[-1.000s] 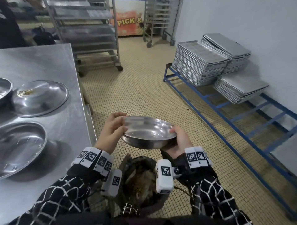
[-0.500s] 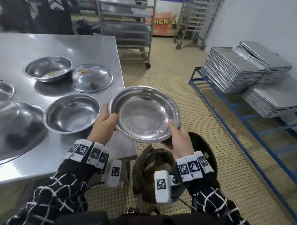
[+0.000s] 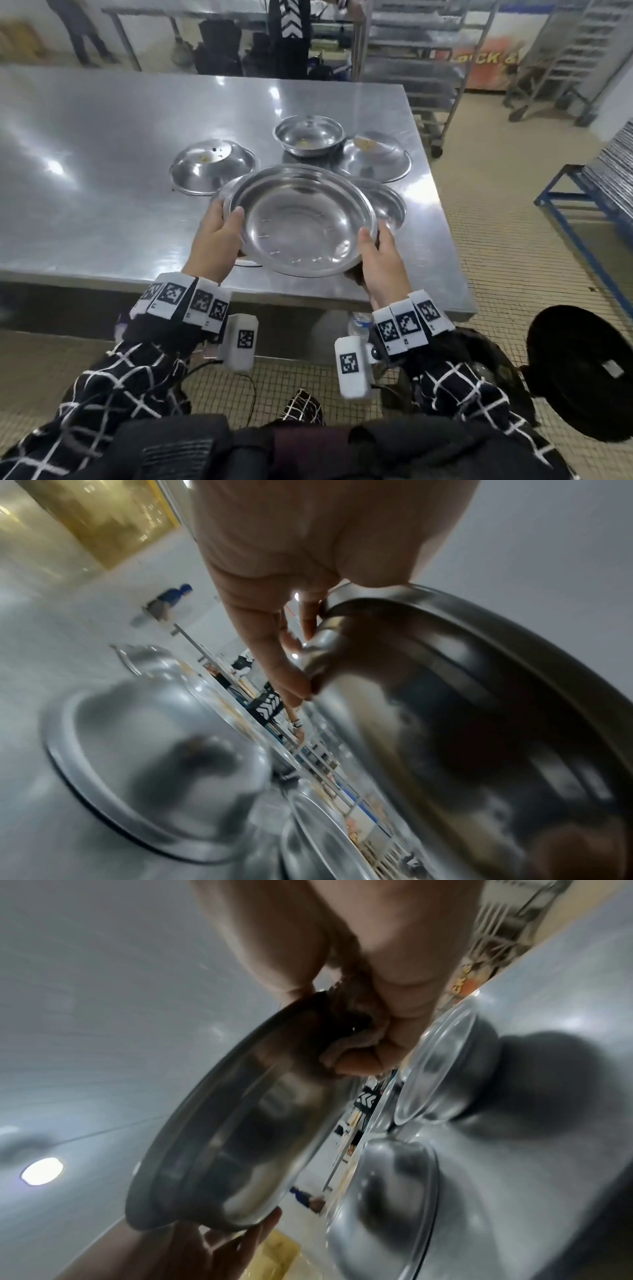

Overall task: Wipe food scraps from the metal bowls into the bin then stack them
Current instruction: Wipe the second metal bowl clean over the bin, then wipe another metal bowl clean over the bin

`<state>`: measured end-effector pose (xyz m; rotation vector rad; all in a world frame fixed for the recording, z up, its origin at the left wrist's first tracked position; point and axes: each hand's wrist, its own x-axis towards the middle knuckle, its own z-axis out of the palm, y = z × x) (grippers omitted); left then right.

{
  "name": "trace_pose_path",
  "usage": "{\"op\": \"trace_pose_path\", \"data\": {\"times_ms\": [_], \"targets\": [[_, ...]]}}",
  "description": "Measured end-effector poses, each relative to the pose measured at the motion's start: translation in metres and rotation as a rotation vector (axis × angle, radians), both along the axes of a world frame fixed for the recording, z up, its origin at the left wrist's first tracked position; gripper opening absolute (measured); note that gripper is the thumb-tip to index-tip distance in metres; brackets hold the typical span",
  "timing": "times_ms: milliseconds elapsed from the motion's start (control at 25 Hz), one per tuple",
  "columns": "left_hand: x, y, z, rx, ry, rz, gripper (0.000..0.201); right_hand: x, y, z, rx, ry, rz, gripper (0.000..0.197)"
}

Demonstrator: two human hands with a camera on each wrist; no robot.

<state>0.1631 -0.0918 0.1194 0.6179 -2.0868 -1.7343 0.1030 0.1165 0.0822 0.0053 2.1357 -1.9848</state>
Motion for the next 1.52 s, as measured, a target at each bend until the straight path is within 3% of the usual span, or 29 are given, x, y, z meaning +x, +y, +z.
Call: {"op": "trace_pose_path", "data": {"times_ms": [160,400,720,880,1080,1320,1520], "targets": [[0.039,-0.069,-0.007,-0.022,-0.065,0.172,0.022,-0.002,-0.073,0.010,-0.030,-0.041,0.231,0.028],[0.065,-0.141,-0.025,0.106,-0.134,0.350,0.020,-0.037,-0.165,0.014,0.250,0.145,0.551,0.041],[0.030,-0.219,-0.048,0.160,-0.168,0.563,0.025,-0.110,-0.283,0.040,0.576,0.346,0.856,0.061],[0.012,-0.249,-0.056,0.188,-0.183,0.659,0.030,-0.138,-0.350,0.024,0.610,0.246,0.898,0.059],[0.012,-0.285,-0.073,0.156,-0.340,0.683,0.033,-0.143,-0.397,-0.014,0.631,0.091,0.888,0.043],[0.011,-0.309,-0.088,0.046,-0.527,0.598,0.044,-0.154,-0.429,-0.060,0.666,0.055,0.902,0.049],[0.012,-0.322,-0.092,0.018,-0.581,0.506,0.044,-0.152,-0.433,-0.062,0.687,0.035,0.866,0.043]]}}
